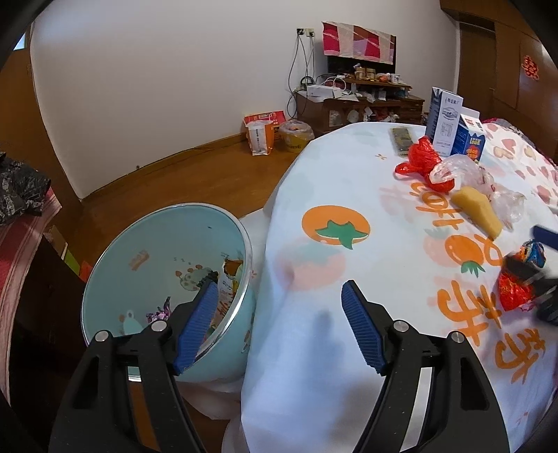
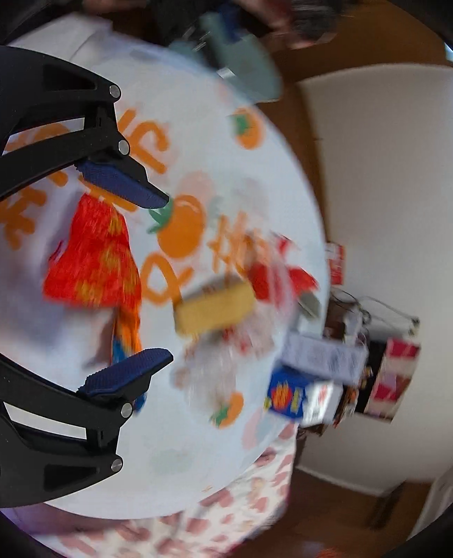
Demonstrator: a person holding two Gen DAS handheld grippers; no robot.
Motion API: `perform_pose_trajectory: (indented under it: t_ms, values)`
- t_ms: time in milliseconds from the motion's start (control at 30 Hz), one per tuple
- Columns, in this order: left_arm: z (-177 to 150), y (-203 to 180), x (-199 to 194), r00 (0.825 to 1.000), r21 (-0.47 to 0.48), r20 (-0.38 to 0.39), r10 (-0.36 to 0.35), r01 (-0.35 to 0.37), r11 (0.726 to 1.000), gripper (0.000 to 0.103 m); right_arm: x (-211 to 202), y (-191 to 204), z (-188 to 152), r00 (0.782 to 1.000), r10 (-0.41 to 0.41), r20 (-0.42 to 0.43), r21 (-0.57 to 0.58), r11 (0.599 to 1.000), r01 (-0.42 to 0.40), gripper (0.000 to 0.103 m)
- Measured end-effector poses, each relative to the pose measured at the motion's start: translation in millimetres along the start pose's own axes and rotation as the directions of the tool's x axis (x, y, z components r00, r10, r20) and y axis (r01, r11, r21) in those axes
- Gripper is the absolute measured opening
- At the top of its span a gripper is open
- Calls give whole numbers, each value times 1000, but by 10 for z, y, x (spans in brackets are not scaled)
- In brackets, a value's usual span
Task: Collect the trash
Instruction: 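Move the right gripper back to the table and grasp the red candy wrapper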
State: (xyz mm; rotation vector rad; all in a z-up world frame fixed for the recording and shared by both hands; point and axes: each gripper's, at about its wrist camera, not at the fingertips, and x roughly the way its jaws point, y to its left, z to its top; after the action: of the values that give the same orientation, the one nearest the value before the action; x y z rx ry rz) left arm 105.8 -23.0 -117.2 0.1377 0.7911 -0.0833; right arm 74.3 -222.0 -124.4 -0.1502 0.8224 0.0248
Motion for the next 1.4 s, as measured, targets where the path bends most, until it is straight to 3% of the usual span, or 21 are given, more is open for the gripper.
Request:
perform_pose_trajectory:
  t_ms: [100, 200, 367, 500, 567, 767, 833, 1000, 1067, 1133, 1400]
  values:
    - [17, 90, -29, 1000, -16, 11, 0, 0, 1000, 77, 31, -16, -138, 998, -35, -44, -43, 998, 34, 81]
    - [36, 191, -15, 1000, -42, 10, -3, 4, 999, 78, -203, -289, -398, 989, -138, -48, -100, 986, 133, 81]
    - [48, 218, -3, 1000, -56, 7, -17, 17, 998, 78, -543, -906, -704, 973, -221, -71, -18, 975, 220, 82]
    - [55, 142, -61, 1000, -39, 14, -28, 28, 999, 78, -706, -1111, -740, 982, -188, -37, 74, 979, 190, 82]
    - [76, 83, -108, 999, -26, 22, -37, 37, 999, 78, -741, -1113, -703, 995, -100, 13, 113, 989, 98, 82]
    - [158, -104, -169, 998, 8, 39, -53, 53, 999, 78, -415, -1061, -607, 999, -45, -12, 136, 990, 47, 80]
    - [184, -177, -163, 997, 19, 37, -62, 61, 998, 78, -301, -1092, -616, 999, -19, -37, 160, 987, 25, 72]
    - [229, -341, -165, 996, 47, 33, -85, 83, 995, 78, -173, -1097, -655, 994, 81, -70, 174, 982, -68, 35]
    - [271, -426, -166, 995, 55, 30, -99, 97, 994, 78, -195, -1095, -656, 993, 101, -64, 163, 983, -89, 27]
    - [308, -506, -170, 993, 62, 25, -113, 112, 992, 78, -215, -1108, -652, 992, 116, -58, 165, 981, -105, 22]
    - [507, -1041, -218, 988, 123, 29, -154, 150, 981, 78, -526, -1448, -613, 997, 78, 21, 199, 977, -81, 21]
